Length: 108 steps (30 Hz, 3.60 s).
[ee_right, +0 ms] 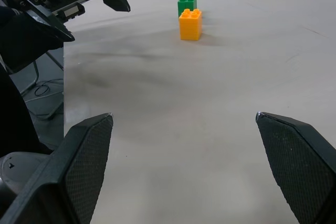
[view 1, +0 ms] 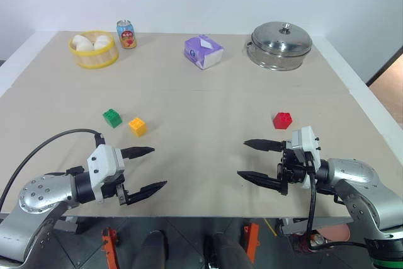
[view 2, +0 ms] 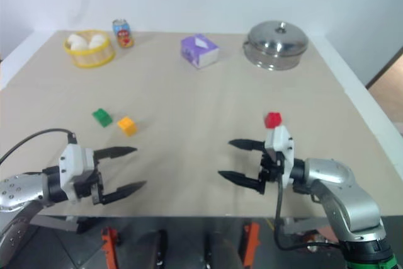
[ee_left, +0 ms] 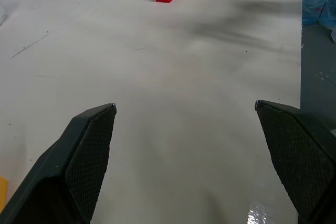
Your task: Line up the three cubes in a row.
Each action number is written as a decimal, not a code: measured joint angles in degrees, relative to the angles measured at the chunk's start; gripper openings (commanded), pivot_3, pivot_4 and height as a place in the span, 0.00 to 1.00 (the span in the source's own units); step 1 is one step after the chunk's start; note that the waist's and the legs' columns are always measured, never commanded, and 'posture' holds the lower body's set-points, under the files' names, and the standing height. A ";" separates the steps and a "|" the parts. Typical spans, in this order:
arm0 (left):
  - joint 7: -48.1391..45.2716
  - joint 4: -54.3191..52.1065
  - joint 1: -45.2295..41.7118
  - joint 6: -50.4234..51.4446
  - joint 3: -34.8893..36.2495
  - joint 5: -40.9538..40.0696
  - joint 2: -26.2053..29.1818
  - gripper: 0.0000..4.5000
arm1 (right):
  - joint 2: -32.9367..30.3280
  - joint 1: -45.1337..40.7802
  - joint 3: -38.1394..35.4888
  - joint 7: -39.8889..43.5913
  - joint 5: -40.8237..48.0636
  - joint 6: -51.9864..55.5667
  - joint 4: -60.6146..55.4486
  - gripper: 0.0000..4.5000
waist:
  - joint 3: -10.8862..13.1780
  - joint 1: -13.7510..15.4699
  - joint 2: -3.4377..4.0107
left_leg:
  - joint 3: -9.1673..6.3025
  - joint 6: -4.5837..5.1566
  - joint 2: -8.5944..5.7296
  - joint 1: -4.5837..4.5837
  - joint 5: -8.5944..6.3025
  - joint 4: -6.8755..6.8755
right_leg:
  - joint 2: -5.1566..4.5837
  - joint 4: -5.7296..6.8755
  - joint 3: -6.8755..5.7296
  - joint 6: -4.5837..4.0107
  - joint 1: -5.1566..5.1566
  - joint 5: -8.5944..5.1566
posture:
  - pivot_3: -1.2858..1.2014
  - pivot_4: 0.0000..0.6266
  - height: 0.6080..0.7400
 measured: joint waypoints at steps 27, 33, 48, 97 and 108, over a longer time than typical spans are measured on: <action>3.82 2.28 -11.10 5.45 -1.12 -4.19 -3.91 0.97 | 10.83 -2.08 -2.43 -16.76 -1.87 0.05 1.05 1.00 | -0.04 0.00 -0.03 | -0.01 0.05 0.09 0.12 0.04 0.42 | 0.32 0.11 0.28 0.10 0.15 0.36 | 0.52 0.24 1.00; 10.94 11.05 -22.57 3.71 -9.42 -0.53 -17.68 0.97 | 19.69 -8.55 -4.48 -42.21 -16.06 -1.66 7.28 1.00 | -0.13 0.06 -0.09 | 0.27 0.17 -0.05 0.09 0.14 0.55 | 0.37 0.10 0.82 0.27 0.15 0.59 | 0.52 0.24 1.00; 6.27 28.29 -32.54 -11.35 -17.34 7.58 -28.98 0.97 | 21.37 -18.57 -5.61 -52.83 -23.76 -5.14 30.21 1.00 | -0.16 -0.17 -0.09 | 0.96 0.45 0.01 0.29 0.06 0.47 | 0.54 0.14 1.57 0.61 0.01 0.91 | 0.52 0.24 1.00; -7.21 7.78 -8.82 -3.66 -3.96 -2.77 -0.75 1.00 | 13.24 -37.04 23.60 27.04 -20.27 -31.80 57.81 0.28 | -0.12 -2.77 -0.07 | 1.55 0.52 0.61 0.72 -0.13 0.12 | 1.12 0.14 2.31 0.12 -0.09 0.81 | 0.52 0.24 1.00; -4.62 6.20 -7.31 -2.75 -3.51 -3.55 -0.76 1.00 | 13.69 -35.79 25.87 27.43 -19.18 -36.14 58.06 0.39 | -0.12 -2.76 -0.07 | 1.55 0.52 0.81 0.79 -0.12 0.14 | 1.33 0.15 2.31 -0.08 -0.09 0.83 | 0.52 0.24 1.00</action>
